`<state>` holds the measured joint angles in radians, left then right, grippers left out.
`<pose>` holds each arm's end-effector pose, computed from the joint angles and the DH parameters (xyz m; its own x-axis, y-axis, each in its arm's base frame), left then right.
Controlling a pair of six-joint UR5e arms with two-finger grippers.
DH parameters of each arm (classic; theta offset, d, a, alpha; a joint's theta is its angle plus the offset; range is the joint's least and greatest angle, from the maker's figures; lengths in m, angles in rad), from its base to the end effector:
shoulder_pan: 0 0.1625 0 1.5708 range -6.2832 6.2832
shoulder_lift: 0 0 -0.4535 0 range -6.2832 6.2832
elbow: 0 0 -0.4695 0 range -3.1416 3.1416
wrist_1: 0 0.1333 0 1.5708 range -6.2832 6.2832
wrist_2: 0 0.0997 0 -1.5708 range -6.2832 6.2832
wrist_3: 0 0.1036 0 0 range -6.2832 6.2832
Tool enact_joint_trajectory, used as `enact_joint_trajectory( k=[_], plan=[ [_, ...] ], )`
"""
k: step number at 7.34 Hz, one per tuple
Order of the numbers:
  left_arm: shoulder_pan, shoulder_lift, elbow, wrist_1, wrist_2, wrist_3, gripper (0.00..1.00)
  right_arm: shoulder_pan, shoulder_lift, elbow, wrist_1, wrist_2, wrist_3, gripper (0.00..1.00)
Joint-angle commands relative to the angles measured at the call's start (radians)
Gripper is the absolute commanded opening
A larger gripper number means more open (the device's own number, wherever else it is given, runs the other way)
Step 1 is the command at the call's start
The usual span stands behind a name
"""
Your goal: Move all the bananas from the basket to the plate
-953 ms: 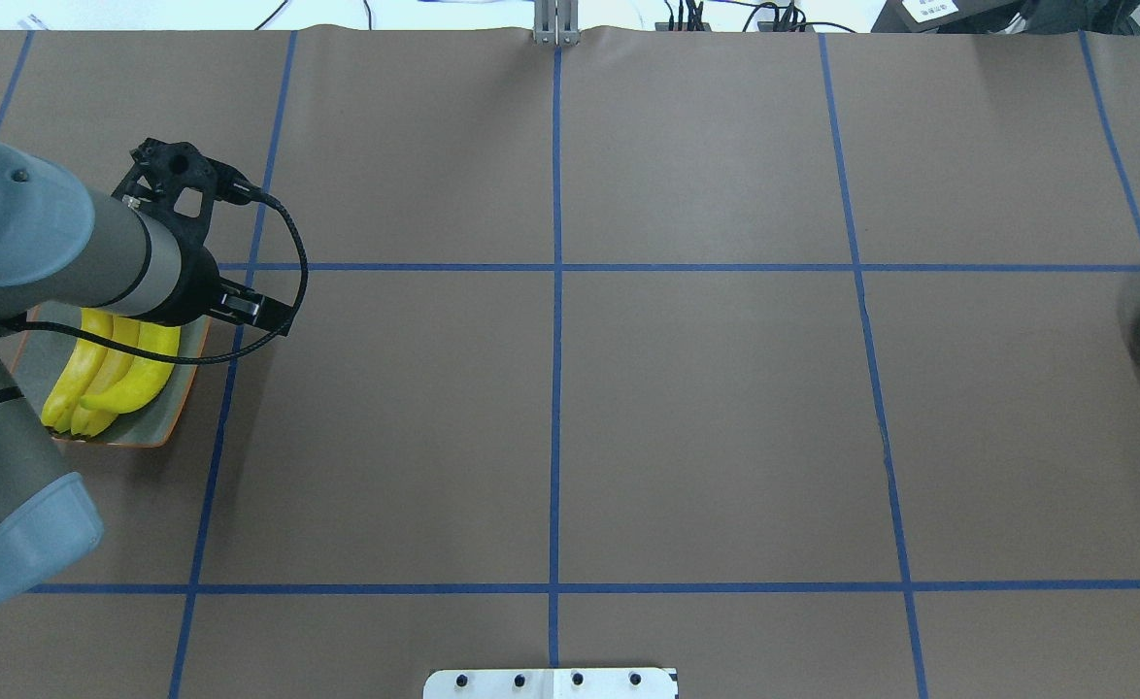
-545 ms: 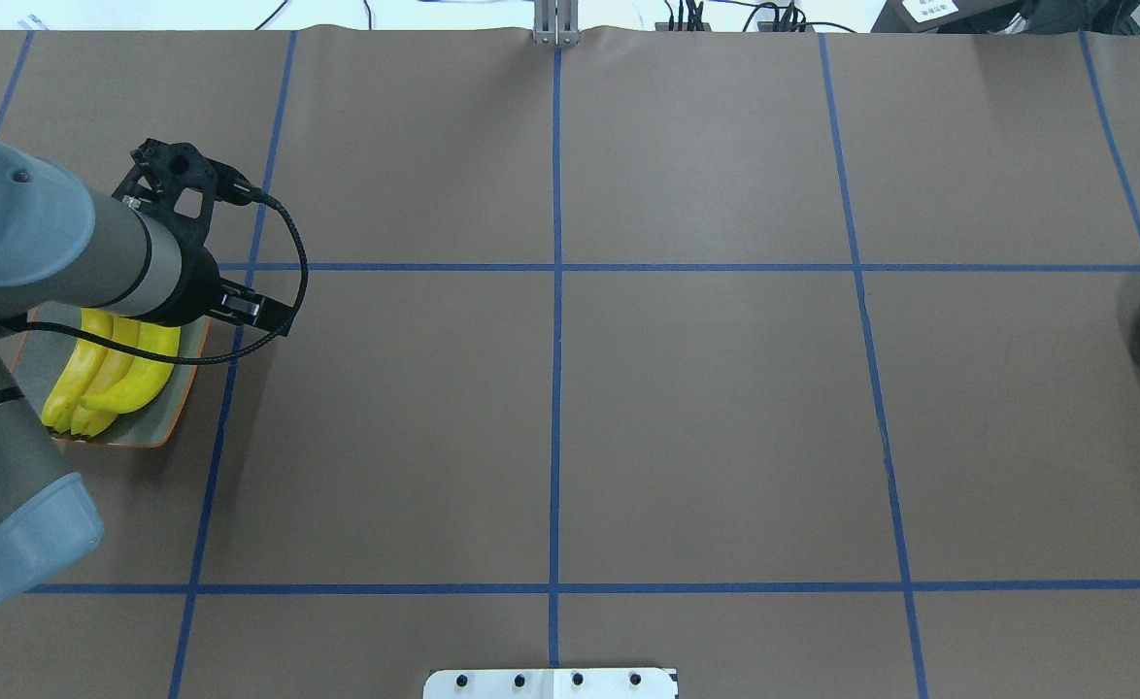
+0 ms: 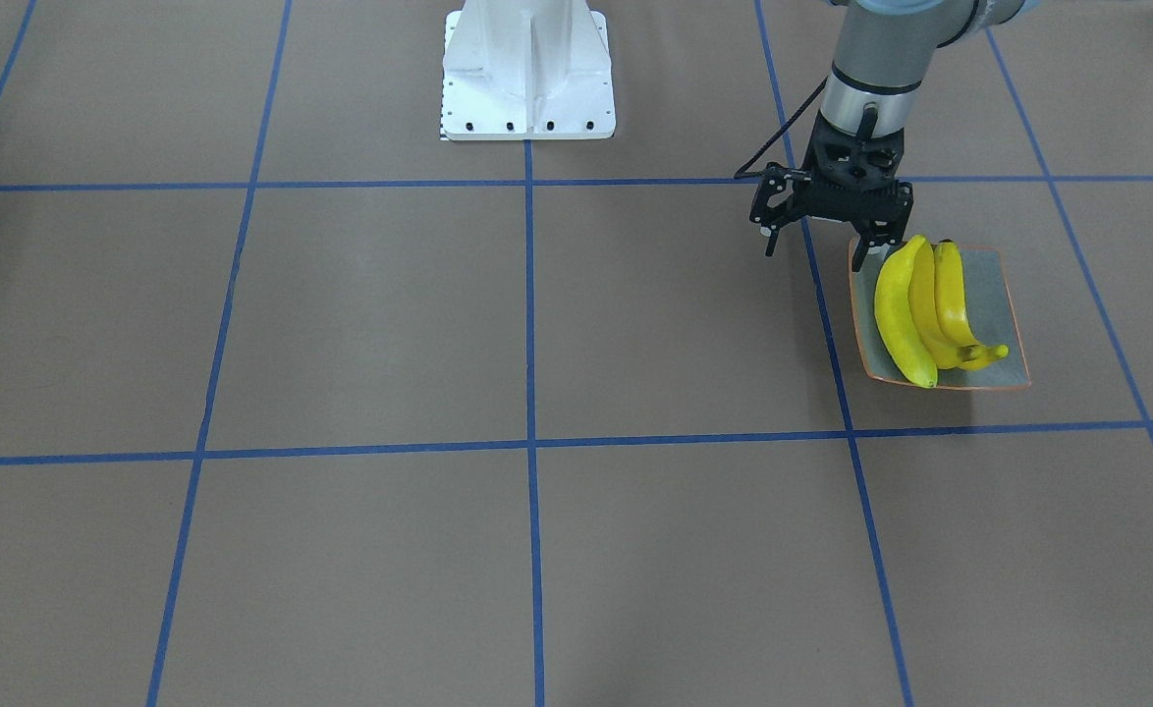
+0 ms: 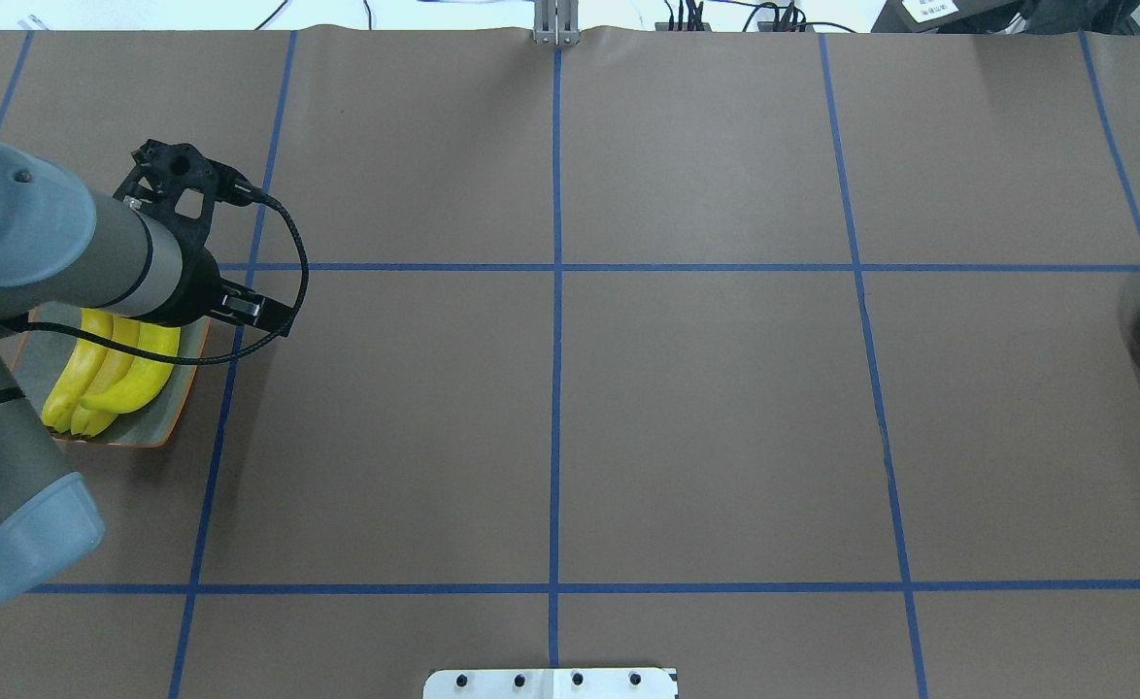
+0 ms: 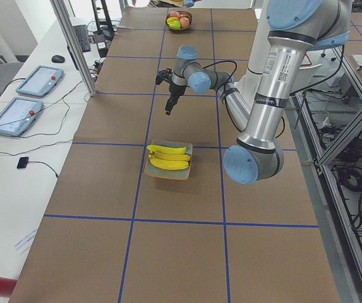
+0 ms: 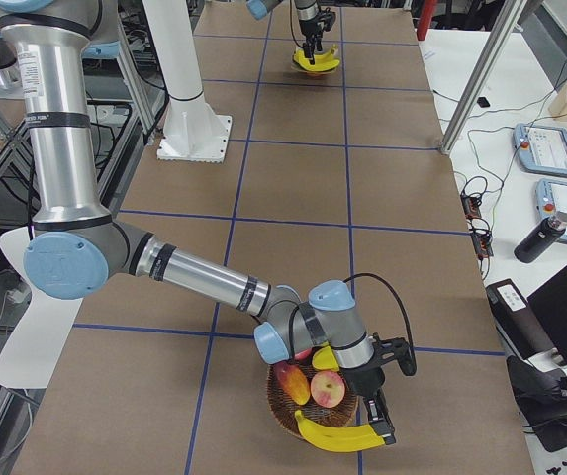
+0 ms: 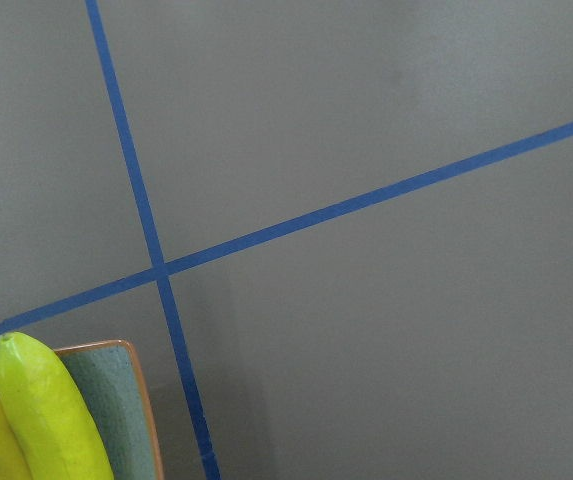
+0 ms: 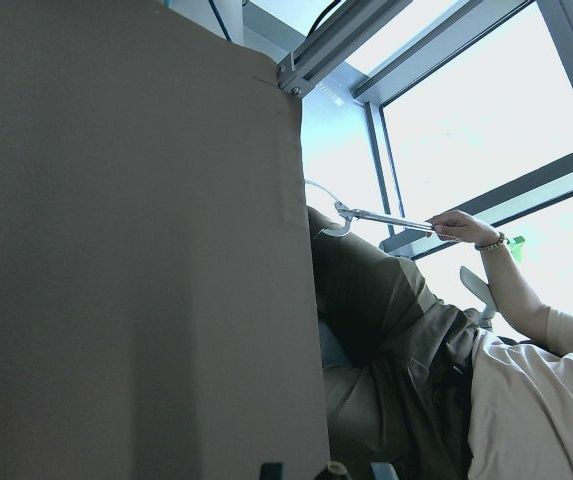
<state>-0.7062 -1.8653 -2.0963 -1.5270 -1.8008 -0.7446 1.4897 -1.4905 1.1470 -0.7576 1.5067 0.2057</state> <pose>0.3806 -0.4688 0.2553 0.7432 0.3072 -0.5944 -0.0534 0.9128 0.4049 0.0897 -0.6235 0.8197 0.9908 0.1307 0.0365 -0.1329 0.8807 0.4547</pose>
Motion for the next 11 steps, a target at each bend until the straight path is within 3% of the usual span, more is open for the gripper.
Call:
enact_joint_trajectory(
  k=[1, 3, 6, 11],
  plan=[
    [-0.001, 0.0, -0.002, -0.001, 0.0, -0.001, 1.0, 0.017, 0.025, 0.039, -0.003, -0.034, 0.014, 0.0],
    [-0.001, 0.0, -0.004, -0.001, 0.0, -0.001, 1.0, 0.015, 0.071, 0.046, -0.005, -0.077, 0.104, 0.0],
    [-0.001, 0.0, -0.008, 0.001, 0.0, 0.001, 1.0, 0.005, 0.159, 0.091, -0.053, -0.072, 0.3, 0.0],
    [-0.001, -0.061, -0.013, -0.012, 0.001, -0.111, 1.0, -0.204, 0.275, 0.192, -0.129, -0.04, 0.833, 0.0]
  ],
)
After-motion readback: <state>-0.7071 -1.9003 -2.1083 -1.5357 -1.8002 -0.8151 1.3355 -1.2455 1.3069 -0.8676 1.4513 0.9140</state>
